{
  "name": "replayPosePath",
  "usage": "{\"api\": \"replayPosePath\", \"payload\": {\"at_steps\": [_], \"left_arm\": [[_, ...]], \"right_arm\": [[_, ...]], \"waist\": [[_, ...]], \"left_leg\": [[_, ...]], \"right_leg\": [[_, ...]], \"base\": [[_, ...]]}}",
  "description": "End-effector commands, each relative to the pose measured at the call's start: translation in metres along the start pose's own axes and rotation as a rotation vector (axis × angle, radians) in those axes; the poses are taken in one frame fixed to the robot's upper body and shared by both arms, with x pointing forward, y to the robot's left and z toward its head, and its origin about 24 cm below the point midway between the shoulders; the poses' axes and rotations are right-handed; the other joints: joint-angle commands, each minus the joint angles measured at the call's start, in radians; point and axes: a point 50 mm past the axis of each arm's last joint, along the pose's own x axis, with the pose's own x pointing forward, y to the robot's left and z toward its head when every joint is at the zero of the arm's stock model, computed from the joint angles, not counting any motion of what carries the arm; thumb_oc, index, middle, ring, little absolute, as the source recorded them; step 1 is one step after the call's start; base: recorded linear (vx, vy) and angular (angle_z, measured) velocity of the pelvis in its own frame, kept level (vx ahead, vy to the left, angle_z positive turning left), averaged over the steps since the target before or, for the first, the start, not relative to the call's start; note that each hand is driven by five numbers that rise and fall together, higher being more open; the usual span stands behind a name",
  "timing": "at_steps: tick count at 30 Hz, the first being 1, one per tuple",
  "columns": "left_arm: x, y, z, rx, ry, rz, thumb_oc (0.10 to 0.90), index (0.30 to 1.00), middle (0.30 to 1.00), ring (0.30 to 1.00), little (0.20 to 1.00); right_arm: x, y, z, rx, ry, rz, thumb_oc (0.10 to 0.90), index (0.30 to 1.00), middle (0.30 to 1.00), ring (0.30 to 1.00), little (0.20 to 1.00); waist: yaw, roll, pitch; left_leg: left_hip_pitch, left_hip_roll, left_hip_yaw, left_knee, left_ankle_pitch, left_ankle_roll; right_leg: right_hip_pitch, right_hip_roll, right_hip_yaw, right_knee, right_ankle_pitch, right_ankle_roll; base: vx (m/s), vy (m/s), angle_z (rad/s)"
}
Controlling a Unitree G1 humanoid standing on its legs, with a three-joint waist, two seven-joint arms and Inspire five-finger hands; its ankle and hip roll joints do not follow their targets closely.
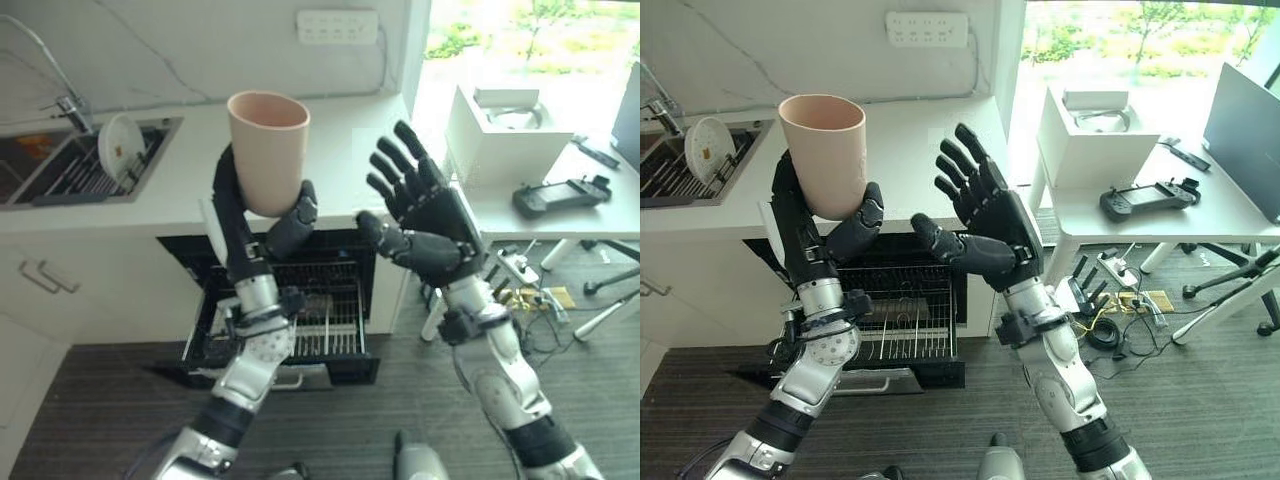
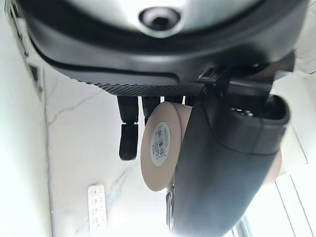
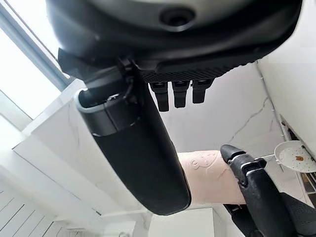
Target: Place the dishes in the dishwasher.
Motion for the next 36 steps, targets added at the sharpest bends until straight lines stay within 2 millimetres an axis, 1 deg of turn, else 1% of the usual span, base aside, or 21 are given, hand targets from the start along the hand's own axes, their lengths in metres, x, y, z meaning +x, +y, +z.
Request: {"api": "replayPosePath", "payload": {"at_steps": [1, 7, 12, 17, 20, 25, 31, 34, 36], "left_arm": [[0.025, -0.013, 0.035, -0.034, -0.259, 0.035, 0.400, 0.300, 0.300, 0.300, 0.300], [0.018, -0.022, 0.031, 0.004, -0.272, -0.011, 0.400, 0.300, 0.300, 0.300, 0.300], [0.016, -0.023, 0.024, 0.041, -0.254, -0.028, 0.400, 0.300, 0.300, 0.300, 0.300], [0.015, -0.030, 0.024, 0.039, -0.243, -0.085, 0.400, 0.300, 0.300, 0.300, 0.300], [0.015, -0.032, 0.026, 0.030, -0.246, -0.091, 0.400, 0.300, 0.300, 0.300, 0.300], [0.019, -0.036, 0.031, 0.024, -0.254, -0.099, 0.400, 0.300, 0.300, 0.300, 0.300], [0.022, -0.040, 0.033, 0.029, -0.258, -0.103, 0.400, 0.300, 0.300, 0.300, 0.300], [0.022, -0.041, 0.032, 0.036, -0.257, -0.110, 0.400, 0.300, 0.300, 0.300, 0.300], [0.022, -0.041, 0.031, 0.037, -0.256, -0.111, 0.400, 0.300, 0.300, 0.300, 0.300]], "right_arm": [[0.019, 0.008, 0.034, -0.007, -0.223, 0.003, 0.800, 0.900, 0.900, 0.900, 0.900], [0.038, 0.019, 0.031, 0.013, -0.224, 0.029, 0.800, 0.900, 0.900, 0.900, 0.900], [0.047, 0.024, 0.030, -0.004, -0.202, 0.043, 0.800, 0.900, 0.900, 0.900, 0.900], [0.059, 0.033, 0.028, 0.012, -0.174, 0.100, 0.800, 0.900, 0.900, 0.900, 0.900], [0.064, 0.038, 0.027, 0.021, -0.155, 0.125, 0.800, 0.900, 0.900, 0.900, 0.900], [0.073, 0.046, 0.016, 0.028, -0.069, 0.134, 0.800, 0.900, 0.900, 0.900, 0.900], [0.083, 0.055, 0.003, 0.083, 0.014, 0.147, 0.800, 0.900, 0.900, 0.900, 0.900], [0.084, 0.059, -0.007, 0.112, 0.065, 0.160, 0.800, 0.900, 0.900, 0.900, 0.900], [0.084, 0.060, -0.009, 0.119, 0.078, 0.162, 0.800, 0.900, 0.900, 0.900, 0.900]], "waist": [[0.014, -0.034, -0.052], [0.047, -0.037, -0.054], [0.066, -0.037, -0.058], [0.089, -0.038, -0.056], [0.099, -0.038, -0.055], [0.115, -0.038, -0.056], [0.131, -0.038, -0.055], [0.139, -0.039, -0.056], [0.142, -0.040, -0.056]], "left_leg": [[0.035, 0.067, -0.029, 0.008, -0.072, -0.036], [0.030, 0.068, -0.049, 0.008, -0.069, -0.040], [0.026, 0.068, -0.062, 0.008, -0.068, -0.042], [0.021, 0.060, -0.085, 0.008, -0.065, -0.040], [0.017, 0.052, -0.101, 0.008, -0.065, -0.038], [0.011, 0.043, -0.120, 0.008, -0.063, -0.037], [0.007, 0.040, -0.133, 0.008, -0.057, -0.038], [0.003, 0.038, -0.138, 0.008, -0.055, -0.037], [0.002, 0.038, -0.139, 0.008, -0.054, -0.038]], "right_leg": [[0.086, -0.055, -0.023, 0.013, -0.139, 0.086], [0.101, -0.059, -0.047, 0.013, -0.144, 0.081], [0.109, -0.064, -0.063, 0.013, -0.147, 0.080], [0.118, -0.062, -0.070, 0.013, -0.151, 0.076], [0.123, -0.059, -0.071, 0.013, -0.154, 0.074], [0.132, -0.062, -0.082, 0.013, -0.157, 0.073], [0.138, -0.064, -0.091, 0.013, -0.157, 0.072], [0.140, -0.067, -0.097, 0.013, -0.156, 0.072], [0.141, -0.069, -0.099, 0.013, -0.155, 0.073]], "base": [[-0.01, -0.055, 0.24], [-0.01, -0.039, 0.18], [-0.01, -0.017, 0.13], [-0.01, -0.024, 0.11], [-0.01, -0.011, 0.15], [0.00, -0.012, 0.15], [0.00, -0.007, 0.07], [0.01, -0.004, 0.09], [0.01, -0.006, 0.08]]}}
